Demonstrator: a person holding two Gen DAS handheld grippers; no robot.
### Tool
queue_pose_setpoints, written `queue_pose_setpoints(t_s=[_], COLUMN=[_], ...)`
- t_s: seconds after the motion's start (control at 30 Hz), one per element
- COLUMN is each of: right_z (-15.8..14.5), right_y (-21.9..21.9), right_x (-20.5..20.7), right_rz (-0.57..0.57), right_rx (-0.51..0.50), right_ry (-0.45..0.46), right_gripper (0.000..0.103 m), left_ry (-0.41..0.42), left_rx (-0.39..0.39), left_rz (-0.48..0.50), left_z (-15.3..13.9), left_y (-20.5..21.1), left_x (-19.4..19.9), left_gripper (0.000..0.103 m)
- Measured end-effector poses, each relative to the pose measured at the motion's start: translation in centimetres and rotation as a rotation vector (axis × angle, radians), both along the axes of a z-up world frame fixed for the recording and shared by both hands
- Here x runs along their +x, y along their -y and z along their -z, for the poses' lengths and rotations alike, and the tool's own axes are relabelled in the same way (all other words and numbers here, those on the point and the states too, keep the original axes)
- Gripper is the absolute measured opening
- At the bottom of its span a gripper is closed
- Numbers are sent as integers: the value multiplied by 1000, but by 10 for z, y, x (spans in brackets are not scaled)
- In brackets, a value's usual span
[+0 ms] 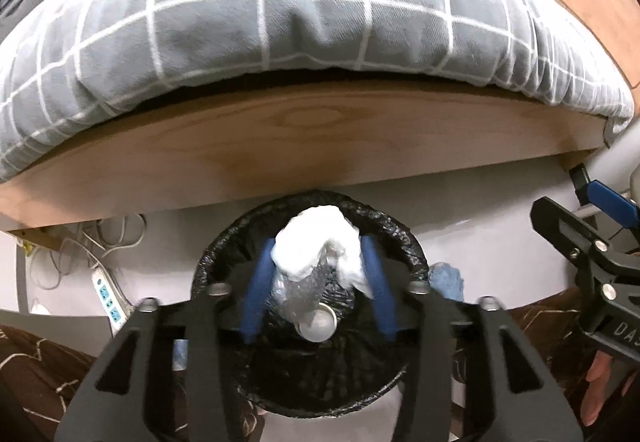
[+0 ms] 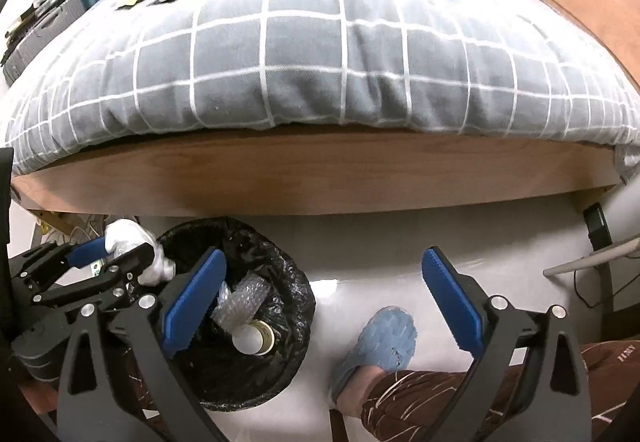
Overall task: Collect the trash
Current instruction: 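Open the left tool dropping the white tissue into the bin, then move both tools over the bed toward the black packet and brown box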
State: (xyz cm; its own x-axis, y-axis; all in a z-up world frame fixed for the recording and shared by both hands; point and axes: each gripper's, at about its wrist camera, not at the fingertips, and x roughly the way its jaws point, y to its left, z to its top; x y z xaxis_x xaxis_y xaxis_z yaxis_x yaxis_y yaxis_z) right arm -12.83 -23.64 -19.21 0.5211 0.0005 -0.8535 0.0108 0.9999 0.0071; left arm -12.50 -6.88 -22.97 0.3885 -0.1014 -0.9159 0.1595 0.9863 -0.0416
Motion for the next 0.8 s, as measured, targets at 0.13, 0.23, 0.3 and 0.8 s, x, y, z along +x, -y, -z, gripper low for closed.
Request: queue_pose_setpoints(t_s=[0.13, 0.23, 0.3, 0.8], right_z=[-8, -17, -24, -85], right_y=[-3, -2, 1, 31], right_x=[-1, 0, 0, 14], right_rz=[-6, -7, -6, 56], right_rx=[-6, -13, -15, -19], right_ry=[25, 55, 80, 231], right_gripper=[95, 95, 95, 95], left_ry=[34, 79, 97, 206], left_rx=[-1, -2, -12, -56], left_rz=[-19, -36, -52, -113], left_z=[-11, -26, -34, -102], left_y=[-4, -9, -12, -16], left_x=[-1, -2, -2, 7], left_gripper=[69, 83, 89, 97])
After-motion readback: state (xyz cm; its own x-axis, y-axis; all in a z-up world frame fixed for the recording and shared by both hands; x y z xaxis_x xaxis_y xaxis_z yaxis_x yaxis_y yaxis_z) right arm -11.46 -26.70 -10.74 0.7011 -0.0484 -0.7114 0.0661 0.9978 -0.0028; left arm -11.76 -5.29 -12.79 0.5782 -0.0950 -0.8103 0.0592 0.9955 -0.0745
